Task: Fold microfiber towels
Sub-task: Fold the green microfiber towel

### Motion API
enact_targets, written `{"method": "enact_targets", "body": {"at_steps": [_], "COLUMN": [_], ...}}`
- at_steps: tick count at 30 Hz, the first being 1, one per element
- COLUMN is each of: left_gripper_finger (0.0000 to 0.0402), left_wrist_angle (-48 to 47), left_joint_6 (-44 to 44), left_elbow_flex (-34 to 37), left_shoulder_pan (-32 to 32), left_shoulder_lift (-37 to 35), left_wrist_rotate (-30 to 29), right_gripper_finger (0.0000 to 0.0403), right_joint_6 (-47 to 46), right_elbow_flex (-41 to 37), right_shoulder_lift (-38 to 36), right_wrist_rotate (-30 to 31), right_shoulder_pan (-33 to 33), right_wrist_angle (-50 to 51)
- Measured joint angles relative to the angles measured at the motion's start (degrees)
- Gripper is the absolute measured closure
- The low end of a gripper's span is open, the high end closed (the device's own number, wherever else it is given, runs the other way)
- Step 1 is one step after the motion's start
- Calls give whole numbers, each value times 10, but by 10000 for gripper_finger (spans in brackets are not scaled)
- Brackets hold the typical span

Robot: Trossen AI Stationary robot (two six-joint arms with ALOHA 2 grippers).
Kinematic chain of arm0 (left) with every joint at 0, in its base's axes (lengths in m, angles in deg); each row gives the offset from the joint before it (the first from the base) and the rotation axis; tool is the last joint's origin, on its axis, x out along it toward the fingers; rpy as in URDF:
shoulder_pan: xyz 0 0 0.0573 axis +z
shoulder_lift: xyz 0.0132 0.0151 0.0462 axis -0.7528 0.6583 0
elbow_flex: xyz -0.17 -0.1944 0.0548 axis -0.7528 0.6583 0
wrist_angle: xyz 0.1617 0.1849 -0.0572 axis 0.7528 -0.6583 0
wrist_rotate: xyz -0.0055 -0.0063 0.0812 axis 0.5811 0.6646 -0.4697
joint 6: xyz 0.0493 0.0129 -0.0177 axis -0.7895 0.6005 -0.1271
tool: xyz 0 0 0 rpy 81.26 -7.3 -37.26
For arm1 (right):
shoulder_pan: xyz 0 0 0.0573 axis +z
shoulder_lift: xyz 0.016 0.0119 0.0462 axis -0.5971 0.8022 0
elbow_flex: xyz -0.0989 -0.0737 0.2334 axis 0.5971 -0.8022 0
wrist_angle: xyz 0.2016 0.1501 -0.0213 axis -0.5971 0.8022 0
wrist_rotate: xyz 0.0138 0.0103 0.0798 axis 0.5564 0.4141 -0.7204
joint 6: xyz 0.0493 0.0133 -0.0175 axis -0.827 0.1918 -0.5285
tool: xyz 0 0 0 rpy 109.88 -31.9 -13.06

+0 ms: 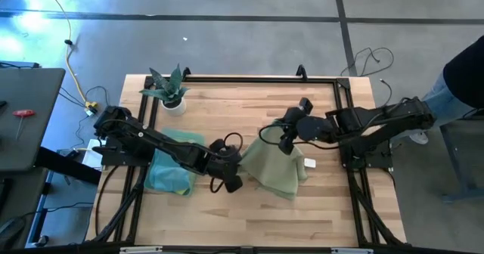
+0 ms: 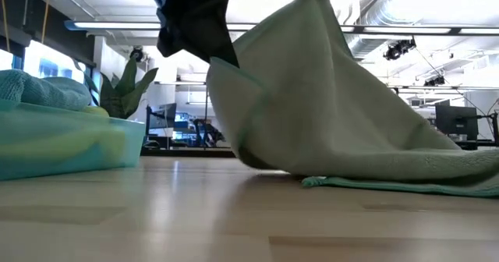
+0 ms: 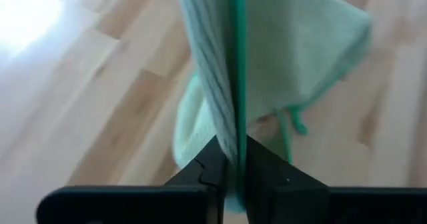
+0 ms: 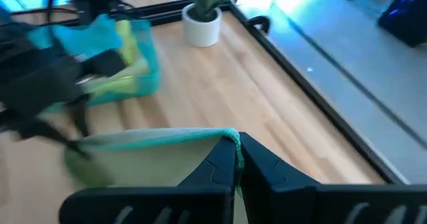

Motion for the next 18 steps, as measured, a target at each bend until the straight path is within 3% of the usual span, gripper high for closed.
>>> {"method": "enact_targets", "body": {"at_steps": [4, 10, 18], "left_gripper_finger": [364, 345, 343], "left_wrist_angle": [15, 13, -8], "left_joint_6": [-4, -27, 38], "left_elbow_flex": [-10, -22, 2], "left_shoulder_pan": [-1, 12, 21], "left_shoulder_lift": [-7, -8, -3], "left_wrist_rotate": [30, 23, 23], "right_gripper_finger": [403, 403, 403], "right_joint_6": [25, 41, 56], "right_elbow_flex": [0, 0, 0], "right_shoulder_lift": [0, -1, -22], "right_wrist_rotate": [5, 0, -3], "right_shoulder_pan": [-18, -34, -34], "right_wrist_angle": [-2, -7, -22]}}
